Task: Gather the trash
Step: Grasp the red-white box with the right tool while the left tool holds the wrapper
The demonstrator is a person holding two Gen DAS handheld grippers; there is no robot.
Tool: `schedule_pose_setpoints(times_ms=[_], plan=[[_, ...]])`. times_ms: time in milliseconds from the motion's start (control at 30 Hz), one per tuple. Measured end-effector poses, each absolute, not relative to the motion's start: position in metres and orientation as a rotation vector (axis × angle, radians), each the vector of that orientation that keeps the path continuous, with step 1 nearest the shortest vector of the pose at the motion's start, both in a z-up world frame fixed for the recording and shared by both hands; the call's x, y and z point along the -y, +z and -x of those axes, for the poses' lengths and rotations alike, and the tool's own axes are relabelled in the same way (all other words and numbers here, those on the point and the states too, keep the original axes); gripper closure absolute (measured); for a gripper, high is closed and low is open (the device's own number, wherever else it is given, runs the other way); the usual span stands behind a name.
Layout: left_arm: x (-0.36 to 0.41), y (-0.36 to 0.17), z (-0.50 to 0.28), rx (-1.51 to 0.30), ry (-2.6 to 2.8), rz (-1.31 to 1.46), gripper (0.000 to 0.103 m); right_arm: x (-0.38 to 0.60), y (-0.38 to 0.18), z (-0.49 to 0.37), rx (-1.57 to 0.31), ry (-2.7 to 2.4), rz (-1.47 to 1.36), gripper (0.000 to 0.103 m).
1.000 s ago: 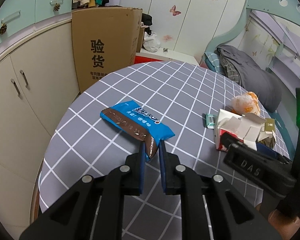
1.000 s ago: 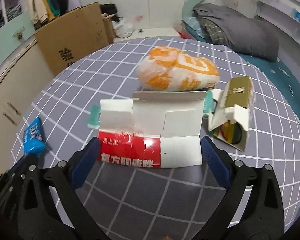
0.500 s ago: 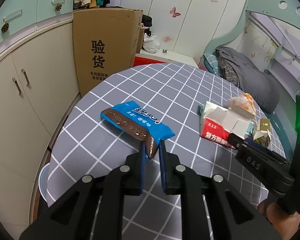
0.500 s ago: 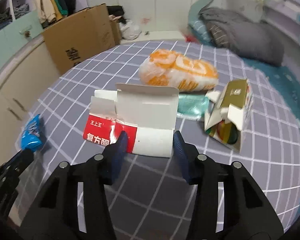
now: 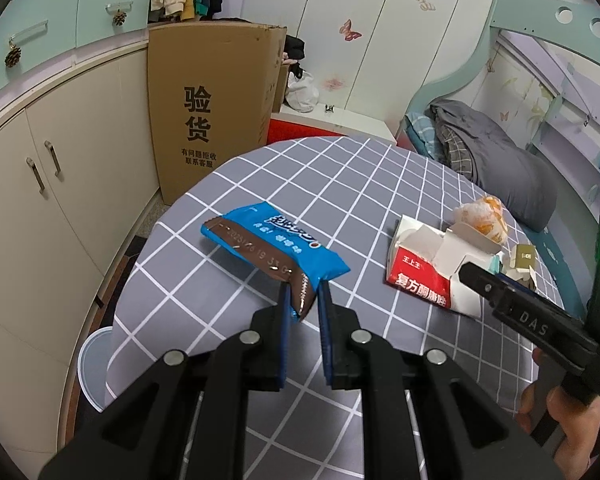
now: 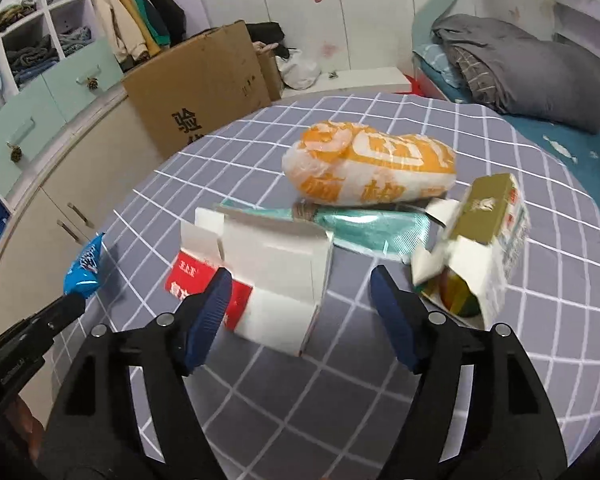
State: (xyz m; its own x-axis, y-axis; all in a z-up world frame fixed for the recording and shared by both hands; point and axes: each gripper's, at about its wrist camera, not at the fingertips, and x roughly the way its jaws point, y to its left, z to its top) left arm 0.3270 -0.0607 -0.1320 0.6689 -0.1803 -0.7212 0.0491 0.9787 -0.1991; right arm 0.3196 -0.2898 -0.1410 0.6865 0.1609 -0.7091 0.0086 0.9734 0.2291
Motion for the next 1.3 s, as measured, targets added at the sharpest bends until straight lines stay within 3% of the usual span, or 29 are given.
schedule_pose_setpoints(times_ms=[333, 367, 467, 533, 600, 833, 1067, 1167, 1233, 1267, 1300], plan=[[0.063, -0.136, -0.331, -0.837, -0.13, 0.157, 0.091, 0.282, -0.131, -0.339, -0.76, 0.202, -0.183, 0.032], [0.063, -0.136, -0.331, -0.837, -0.13, 0.158, 0.091, 0.282, -0.131, -0.338, -0.763, 0.217, -0.183, 0.034], [0.064, -0.135, -0.331, -0.836, -0.131, 0.156, 0.091, 0.279, -0.134, -0.335, -0.781, 0.26, -0.176, 0.064], [0.065, -0.134, -0.33, -0.835, -0.135, 0.158, 0.091, 0.273, -0.136, -0.331, -0.794, 0.279, -0.167, 0.071], [0.065, -0.134, -0.329, -0.833, -0.139, 0.157, 0.091, 0.266, -0.138, -0.327, -0.801, 0.293, -0.151, 0.085], [0.055, -0.127, -0.32, -0.82, -0.147, 0.162, 0.091, 0.235, -0.13, -0.308, -0.779, 0.368, -0.111, 0.1], [0.034, -0.126, -0.312, -0.818, -0.131, 0.185, 0.091, 0.206, -0.13, -0.294, -0.781, 0.337, -0.104, 0.099], [0.029, -0.127, -0.31, -0.818, -0.128, 0.189, 0.091, 0.209, -0.137, -0.299, -0.795, 0.264, -0.14, 0.093], [0.026, -0.127, -0.309, -0.818, -0.129, 0.189, 0.091, 0.209, -0.136, -0.301, -0.787, 0.229, -0.156, 0.075], [0.025, -0.127, -0.309, -0.818, -0.129, 0.189, 0.091, 0.209, -0.136, -0.302, -0.781, 0.209, -0.155, 0.052], [0.023, -0.127, -0.309, -0.819, -0.129, 0.191, 0.091, 0.208, -0.135, -0.304, -0.776, 0.185, -0.151, 0.044]])
